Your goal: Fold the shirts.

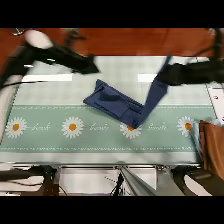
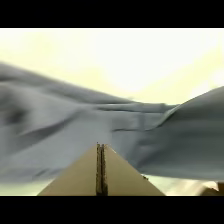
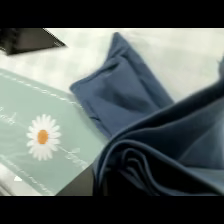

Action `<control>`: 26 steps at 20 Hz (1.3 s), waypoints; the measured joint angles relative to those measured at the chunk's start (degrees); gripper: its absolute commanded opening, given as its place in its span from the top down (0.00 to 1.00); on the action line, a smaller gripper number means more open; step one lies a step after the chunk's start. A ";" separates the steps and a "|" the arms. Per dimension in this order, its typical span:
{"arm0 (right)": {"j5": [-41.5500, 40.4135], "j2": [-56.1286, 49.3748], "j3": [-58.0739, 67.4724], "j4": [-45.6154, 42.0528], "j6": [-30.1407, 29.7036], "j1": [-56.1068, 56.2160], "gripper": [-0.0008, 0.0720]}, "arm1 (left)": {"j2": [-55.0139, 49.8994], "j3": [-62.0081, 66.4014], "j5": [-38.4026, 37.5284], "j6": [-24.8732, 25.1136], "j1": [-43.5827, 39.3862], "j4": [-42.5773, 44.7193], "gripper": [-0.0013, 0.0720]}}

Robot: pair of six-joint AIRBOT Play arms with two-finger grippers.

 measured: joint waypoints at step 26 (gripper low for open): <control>9.84 -24.50 22.43 3.19 -1.44 -0.22 0.13 | 54.45 -44.33 6.14 -1.86 14.36 5.09 0.95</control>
